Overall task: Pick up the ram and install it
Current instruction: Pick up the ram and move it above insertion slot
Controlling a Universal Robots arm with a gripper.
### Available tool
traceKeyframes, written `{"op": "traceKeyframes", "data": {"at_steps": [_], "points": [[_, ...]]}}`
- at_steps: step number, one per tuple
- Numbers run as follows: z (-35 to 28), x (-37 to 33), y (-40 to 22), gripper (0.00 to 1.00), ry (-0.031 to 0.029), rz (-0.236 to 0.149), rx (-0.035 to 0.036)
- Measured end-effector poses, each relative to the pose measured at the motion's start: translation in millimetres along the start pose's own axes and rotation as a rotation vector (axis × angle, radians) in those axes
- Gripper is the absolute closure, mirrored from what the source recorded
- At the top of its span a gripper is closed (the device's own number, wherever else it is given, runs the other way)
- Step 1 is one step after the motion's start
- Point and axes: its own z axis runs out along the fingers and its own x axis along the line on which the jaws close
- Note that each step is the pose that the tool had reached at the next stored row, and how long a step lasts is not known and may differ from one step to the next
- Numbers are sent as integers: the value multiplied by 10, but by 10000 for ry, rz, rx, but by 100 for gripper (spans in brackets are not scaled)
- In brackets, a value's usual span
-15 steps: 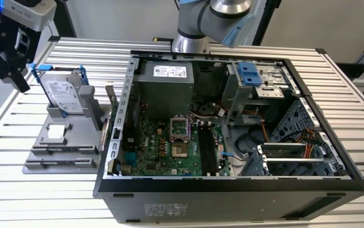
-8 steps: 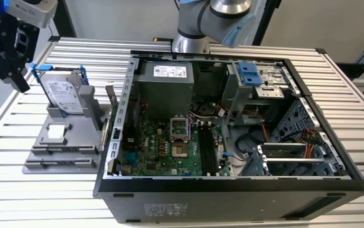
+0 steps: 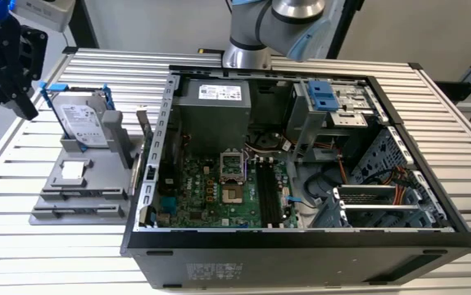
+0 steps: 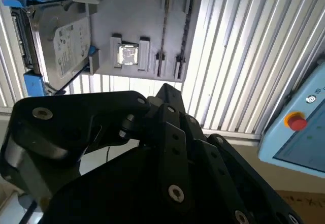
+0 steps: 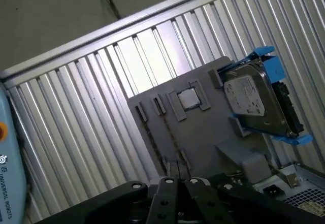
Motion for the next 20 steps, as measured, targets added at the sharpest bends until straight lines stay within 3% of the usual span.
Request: {"op": "traceKeyframes", "data": {"at_steps": [15,16,20], "points": [[0,0,1,100,111,-2720,-4],[0,0,1,100,90,-2863,25],[0,0,0,100,-99,-3295,248]]}}
